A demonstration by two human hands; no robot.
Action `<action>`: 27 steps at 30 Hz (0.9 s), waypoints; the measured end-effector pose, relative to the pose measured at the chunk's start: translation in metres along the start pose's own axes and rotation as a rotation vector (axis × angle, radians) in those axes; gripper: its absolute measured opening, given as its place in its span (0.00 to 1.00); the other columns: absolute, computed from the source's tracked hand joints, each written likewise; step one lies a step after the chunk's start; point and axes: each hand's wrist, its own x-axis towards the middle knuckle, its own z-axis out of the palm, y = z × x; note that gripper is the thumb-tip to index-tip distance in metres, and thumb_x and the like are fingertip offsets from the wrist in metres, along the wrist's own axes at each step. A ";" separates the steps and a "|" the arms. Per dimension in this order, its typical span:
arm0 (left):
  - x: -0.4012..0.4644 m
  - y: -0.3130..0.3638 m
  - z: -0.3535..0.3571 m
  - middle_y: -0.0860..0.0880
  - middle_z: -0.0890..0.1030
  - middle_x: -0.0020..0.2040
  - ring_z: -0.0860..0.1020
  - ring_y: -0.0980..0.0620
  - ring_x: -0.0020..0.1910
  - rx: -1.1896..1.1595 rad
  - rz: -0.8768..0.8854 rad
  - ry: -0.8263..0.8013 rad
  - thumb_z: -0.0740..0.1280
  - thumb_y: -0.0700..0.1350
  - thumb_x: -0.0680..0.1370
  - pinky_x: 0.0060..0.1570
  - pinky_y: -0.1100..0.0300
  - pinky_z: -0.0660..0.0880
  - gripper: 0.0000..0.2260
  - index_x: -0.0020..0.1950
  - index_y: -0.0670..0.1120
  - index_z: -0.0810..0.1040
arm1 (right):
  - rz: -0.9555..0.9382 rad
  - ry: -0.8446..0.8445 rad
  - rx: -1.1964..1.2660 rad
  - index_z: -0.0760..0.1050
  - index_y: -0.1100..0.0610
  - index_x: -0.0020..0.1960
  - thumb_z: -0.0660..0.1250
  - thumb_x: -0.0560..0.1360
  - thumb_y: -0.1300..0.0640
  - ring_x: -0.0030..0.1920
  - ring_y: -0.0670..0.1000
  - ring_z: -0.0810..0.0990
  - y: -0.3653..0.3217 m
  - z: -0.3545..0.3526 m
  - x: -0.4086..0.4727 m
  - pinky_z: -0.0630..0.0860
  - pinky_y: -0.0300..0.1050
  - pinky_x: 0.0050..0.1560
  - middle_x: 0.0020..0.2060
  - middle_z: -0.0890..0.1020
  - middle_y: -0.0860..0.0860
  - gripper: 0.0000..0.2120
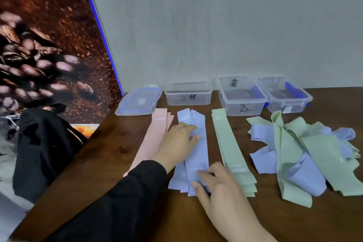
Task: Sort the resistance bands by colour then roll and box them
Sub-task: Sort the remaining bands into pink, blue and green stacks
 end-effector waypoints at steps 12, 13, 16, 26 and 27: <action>-0.013 0.007 0.020 0.52 0.58 0.80 0.58 0.47 0.77 0.072 -0.028 -0.054 0.63 0.64 0.79 0.73 0.44 0.61 0.27 0.75 0.57 0.67 | -0.020 -0.021 0.024 0.84 0.49 0.47 0.56 0.79 0.41 0.45 0.44 0.80 -0.009 -0.006 -0.001 0.74 0.32 0.44 0.50 0.79 0.43 0.20; -0.013 0.009 0.019 0.51 0.58 0.80 0.59 0.46 0.77 0.074 -0.036 -0.054 0.63 0.62 0.79 0.73 0.44 0.62 0.26 0.76 0.56 0.66 | -0.016 -0.032 0.044 0.84 0.49 0.49 0.56 0.79 0.41 0.46 0.44 0.80 -0.010 -0.009 -0.002 0.74 0.31 0.45 0.51 0.78 0.43 0.20; -0.013 0.016 0.015 0.49 0.60 0.80 0.61 0.45 0.76 0.084 -0.048 -0.055 0.63 0.54 0.80 0.71 0.45 0.64 0.24 0.76 0.54 0.66 | -0.050 -0.043 0.132 0.82 0.50 0.56 0.54 0.81 0.41 0.50 0.42 0.77 -0.010 -0.023 -0.004 0.74 0.31 0.50 0.54 0.76 0.42 0.21; -0.011 0.118 -0.001 0.51 0.77 0.65 0.75 0.50 0.61 -0.162 0.194 0.118 0.61 0.53 0.83 0.60 0.54 0.73 0.16 0.69 0.52 0.74 | 0.085 0.157 0.055 0.82 0.52 0.58 0.62 0.82 0.50 0.55 0.43 0.76 0.064 -0.102 0.007 0.72 0.36 0.58 0.53 0.78 0.43 0.12; -0.010 0.130 0.000 0.51 0.78 0.62 0.76 0.51 0.60 -0.186 0.209 0.122 0.62 0.52 0.83 0.59 0.54 0.74 0.15 0.69 0.52 0.75 | 0.117 0.188 0.010 0.82 0.53 0.59 0.64 0.81 0.53 0.55 0.45 0.77 0.077 -0.109 0.006 0.73 0.38 0.58 0.53 0.79 0.45 0.11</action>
